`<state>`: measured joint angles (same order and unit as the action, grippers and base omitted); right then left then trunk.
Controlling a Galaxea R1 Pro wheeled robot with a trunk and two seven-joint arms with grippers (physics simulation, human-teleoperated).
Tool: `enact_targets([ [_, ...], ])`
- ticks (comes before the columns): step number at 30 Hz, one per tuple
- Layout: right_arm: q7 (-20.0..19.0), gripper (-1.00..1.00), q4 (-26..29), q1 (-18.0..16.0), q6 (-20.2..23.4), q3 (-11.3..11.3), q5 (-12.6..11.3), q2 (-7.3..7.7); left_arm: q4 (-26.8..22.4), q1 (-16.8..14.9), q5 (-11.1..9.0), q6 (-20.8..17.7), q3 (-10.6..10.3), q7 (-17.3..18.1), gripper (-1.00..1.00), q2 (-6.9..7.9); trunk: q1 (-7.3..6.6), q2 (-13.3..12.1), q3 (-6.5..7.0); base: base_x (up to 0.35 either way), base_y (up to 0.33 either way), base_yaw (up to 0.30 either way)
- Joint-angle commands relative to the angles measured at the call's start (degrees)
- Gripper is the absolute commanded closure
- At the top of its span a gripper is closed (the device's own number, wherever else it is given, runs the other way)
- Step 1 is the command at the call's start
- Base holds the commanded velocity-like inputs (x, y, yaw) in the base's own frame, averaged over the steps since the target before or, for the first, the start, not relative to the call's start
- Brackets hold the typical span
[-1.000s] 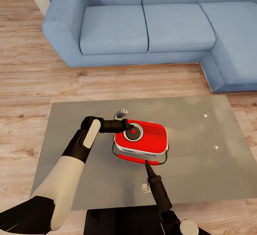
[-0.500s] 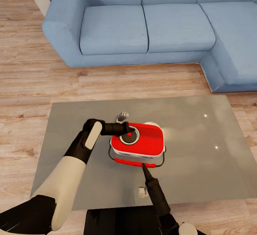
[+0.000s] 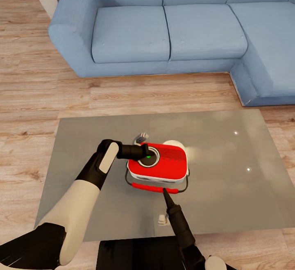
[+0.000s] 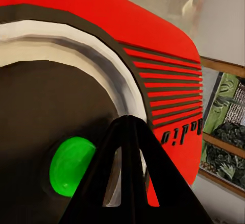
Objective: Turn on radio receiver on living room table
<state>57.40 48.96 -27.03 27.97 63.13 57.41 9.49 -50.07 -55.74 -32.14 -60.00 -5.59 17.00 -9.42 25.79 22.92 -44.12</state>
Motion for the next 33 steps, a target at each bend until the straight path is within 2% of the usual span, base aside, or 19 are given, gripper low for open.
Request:
enact_targets([
  [1, 3.9, 1.00, 0.1, 0.0, 0.5, 0.0, 0.2, 0.00, 0.0, 0.0, 1.7, 0.0, 0.0, -0.6, 1.00, 0.02, 0.00, 0.0, 0.00, 0.000, 0.000, 0.000],
  [3, 3.9, 1.00, 0.1, 0.0, 0.5, 0.0, 0.2, 0.00, -0.8, 0.0, 1.4, 0.0, 0.0, -1.2, 1.00, -0.02, 0.00, 0.0, 0.00, 0.000, 0.000, 0.000],
  [4, 3.8, 1.00, 0.1, 0.0, 0.5, 0.0, 0.1, 0.00, -1.8, 0.0, 0.5, 0.0, 0.0, -1.3, 1.00, -0.01, 0.00, 0.0, 0.00, 0.000, 0.000, 0.000],
  [8, 3.4, 1.00, -0.1, 0.0, 0.5, -0.1, 0.0, 0.06, -8.6, 0.0, -7.9, 0.0, -0.1, -1.4, 1.00, 0.37, 0.00, 0.0, 0.00, 0.000, 0.000, 0.000],
  [11, 3.4, 1.00, -0.1, 0.0, 0.5, -0.1, 0.0, 0.08, -13.1, 0.0, -10.9, 0.0, -0.1, -1.5, 1.00, 0.64, 0.00, 0.0, 0.00, 0.000, 0.000, 0.000],
  [14, 3.4, 1.00, -0.2, 0.0, 0.5, -0.1, -0.1, 0.09, -15.8, 0.0, -12.2, 0.0, -0.1, -1.5, 1.00, 0.78, 0.00, 0.0, 0.00, 0.000, 0.000, 0.000],
  [20, 3.3, 1.00, -0.3, 0.0, 0.5, -0.2, -0.1, 0.09, -18.2, 0.0, -13.1, 0.0, -0.1, -1.5, 1.00, 1.05, 0.00, 0.0, 0.00, 0.000, 0.000, 0.000],
  [22, 3.2, 1.00, -0.3, 0.0, 0.4, -0.2, -0.2, 0.09, -20.1, 0.0, -13.4, 0.0, -0.1, -1.5, 1.00, 1.84, 0.00, 0.0, 0.00, 0.000, 0.000, 0.000],
  [25, 2.9, 1.00, -0.3, 0.0, 0.2, -0.3, -0.4, 0.07, -21.8, 0.0, -14.1, 0.0, 0.0, -1.5, 1.00, 3.62, 0.00, 0.0, 0.00, 0.000, 0.000, 0.000],
  [26, 2.4, 1.00, -0.2, 0.0, 0.1, -0.5, -0.4, 0.04, -22.2, 0.0, -15.1, 0.0, 0.0, -1.5, 1.00, 4.28, 0.00, 0.0, 0.00, 0.000, 0.000, 0.000],
  [27, 0.8, 1.00, 0.0, 0.0, 0.0, -1.0, -0.5, 0.00, -22.6, 0.0, -17.2, 0.0, 0.0, -1.5, 1.00, 5.43, 0.00, 0.0, 0.00, 0.000, 0.000, 0.000],
  [29, -2.7, 1.00, 0.7, 0.0, -0.2, -2.7, -1.3, -0.04, -22.8, 0.0, -19.5, 0.0, 0.0, -1.5, 1.00, 8.06, 0.00, 0.0, 0.00, 0.000, 0.000, 0.000],
  [30, -6.6, 1.00, 3.0, 0.0, -0.3, -5.9, -1.8, -0.03, -22.9, 0.0, -21.1, 0.0, 0.0, -1.5, 1.00, 10.98, 0.00, 0.0, 0.00, 0.000, 0.000, 0.000],
  [33, -15.1, 1.00, 9.1, 0.0, -0.4, -11.3, -1.9, -0.01, -22.9, 0.0, -23.5, 0.0, -0.1, -1.5, 1.00, 14.19, 0.00, 0.0, 0.00, 0.000, 0.000, 0.000],
])
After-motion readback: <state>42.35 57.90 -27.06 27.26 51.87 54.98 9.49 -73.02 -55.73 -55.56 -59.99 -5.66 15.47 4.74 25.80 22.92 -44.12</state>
